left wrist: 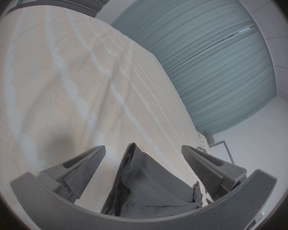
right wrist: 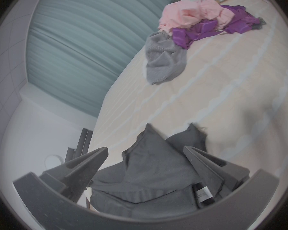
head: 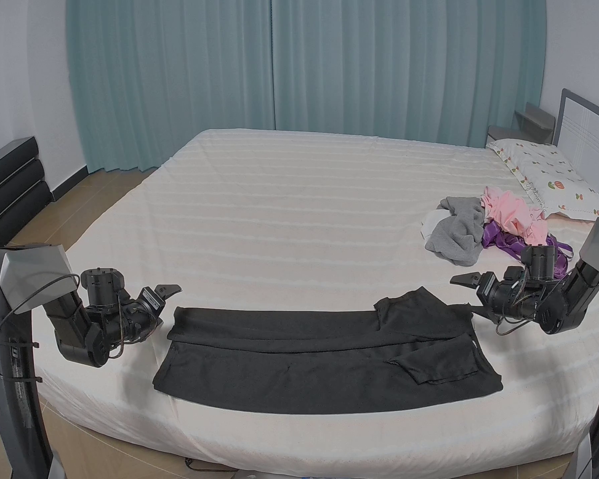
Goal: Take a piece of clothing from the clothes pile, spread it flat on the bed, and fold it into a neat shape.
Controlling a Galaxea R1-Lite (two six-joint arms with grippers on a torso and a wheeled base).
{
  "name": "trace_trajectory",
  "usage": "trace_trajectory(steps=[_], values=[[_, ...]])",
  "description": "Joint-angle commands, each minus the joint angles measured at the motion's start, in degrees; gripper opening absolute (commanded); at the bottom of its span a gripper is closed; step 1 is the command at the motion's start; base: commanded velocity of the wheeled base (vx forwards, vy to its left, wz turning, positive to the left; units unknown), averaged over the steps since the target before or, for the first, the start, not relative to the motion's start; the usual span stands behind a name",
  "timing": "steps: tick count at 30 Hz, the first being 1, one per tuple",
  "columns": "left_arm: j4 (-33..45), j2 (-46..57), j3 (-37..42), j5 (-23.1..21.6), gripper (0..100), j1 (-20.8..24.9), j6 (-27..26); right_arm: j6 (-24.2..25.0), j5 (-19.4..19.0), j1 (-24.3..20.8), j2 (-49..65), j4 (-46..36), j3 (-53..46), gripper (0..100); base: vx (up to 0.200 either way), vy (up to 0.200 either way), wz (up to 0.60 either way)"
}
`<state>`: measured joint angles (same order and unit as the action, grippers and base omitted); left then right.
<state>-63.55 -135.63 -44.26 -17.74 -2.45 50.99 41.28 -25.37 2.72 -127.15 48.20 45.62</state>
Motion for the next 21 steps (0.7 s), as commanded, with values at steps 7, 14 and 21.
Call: trace_trajectory(steps=[7, 14, 21], values=[[-0.3, 0.5, 0.8, 0.0, 100, -0.7, 0.2, -5.2, 0.0, -3.9, -0.7, -0.3, -0.2, 100, 0.0, 0.0, 0.0], [-0.3, 0.4, 0.8, 0.0, 100, -0.6, 0.1, -8.1, 0.5, -4.1, -4.4, -0.7, 4.2, 100, 0.0, 0.0, 0.0], [-0.3, 0.4, 0.8, 0.0, 100, -0.6, 0.0, -10.6, 2.7, -4.1, -9.3, -2.0, 8.1, 100, 0.0, 0.0, 0.0]])
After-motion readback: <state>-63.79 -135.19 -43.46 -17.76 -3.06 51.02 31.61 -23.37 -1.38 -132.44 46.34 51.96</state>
